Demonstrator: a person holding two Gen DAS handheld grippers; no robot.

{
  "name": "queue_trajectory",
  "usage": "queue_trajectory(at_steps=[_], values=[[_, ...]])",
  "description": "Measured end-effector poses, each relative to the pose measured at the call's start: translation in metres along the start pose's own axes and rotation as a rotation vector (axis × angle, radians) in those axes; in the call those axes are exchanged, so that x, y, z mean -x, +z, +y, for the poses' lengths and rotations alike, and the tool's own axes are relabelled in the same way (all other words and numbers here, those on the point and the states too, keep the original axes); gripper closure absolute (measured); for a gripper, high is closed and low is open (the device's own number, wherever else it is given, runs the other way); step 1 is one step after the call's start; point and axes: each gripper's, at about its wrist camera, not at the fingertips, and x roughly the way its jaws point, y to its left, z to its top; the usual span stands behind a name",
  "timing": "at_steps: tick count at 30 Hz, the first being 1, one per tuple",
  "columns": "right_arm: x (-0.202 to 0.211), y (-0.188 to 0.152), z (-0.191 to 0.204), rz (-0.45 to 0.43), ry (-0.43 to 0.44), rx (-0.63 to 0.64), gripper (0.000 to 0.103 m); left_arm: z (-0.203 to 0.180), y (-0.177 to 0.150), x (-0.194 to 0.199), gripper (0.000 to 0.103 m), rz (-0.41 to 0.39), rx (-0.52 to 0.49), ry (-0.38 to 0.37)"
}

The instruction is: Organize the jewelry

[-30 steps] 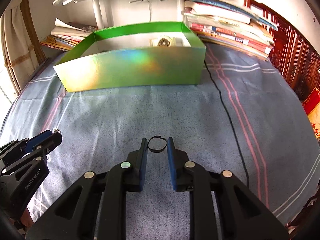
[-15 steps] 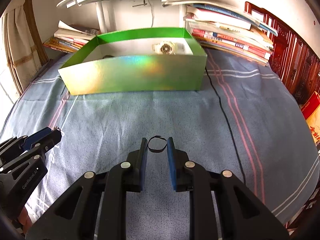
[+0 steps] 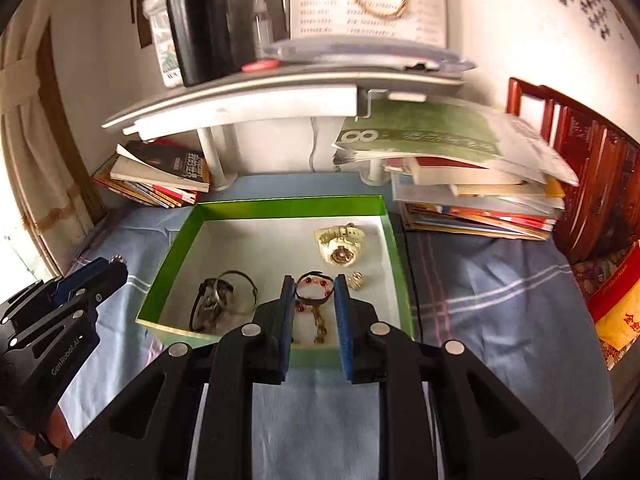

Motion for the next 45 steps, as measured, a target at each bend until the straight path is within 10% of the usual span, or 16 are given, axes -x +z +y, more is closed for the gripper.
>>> queue_trajectory(at_steps=[9, 12, 16, 22, 31, 45], values=[[-0.089, -0.018, -0.004, 0.171, -0.034, -0.025, 0.081, -0.001, -0.005, -0.093, 0.077, 0.167, 0.027, -0.022], [-0.086, -0.017, -0.007, 0.153, -0.038, -0.033, 0.048, 0.000, -0.009, -0.100, 0.045, 0.177, 0.028, -0.029], [-0.051, -0.024, -0.009, 0.065, -0.049, -0.037, 0.046, 0.003, -0.013, -0.080, 0.044, 0.130, 0.018, 0.001], [0.043, -0.074, -0.007, -0.160, -0.133, -0.013, 0.003, 0.007, -0.054, 0.011, 0.026, -0.016, -0.008, 0.080], [0.115, -0.138, 0.000, -0.212, -0.209, -0.006, 0.003, 0.007, -0.118, 0.109, 0.004, -0.118, -0.023, 0.071], [0.121, -0.142, 0.018, -0.208, -0.146, 0.022, 0.003, 0.011, -0.119, 0.118, 0.004, -0.127, -0.013, 0.077]])
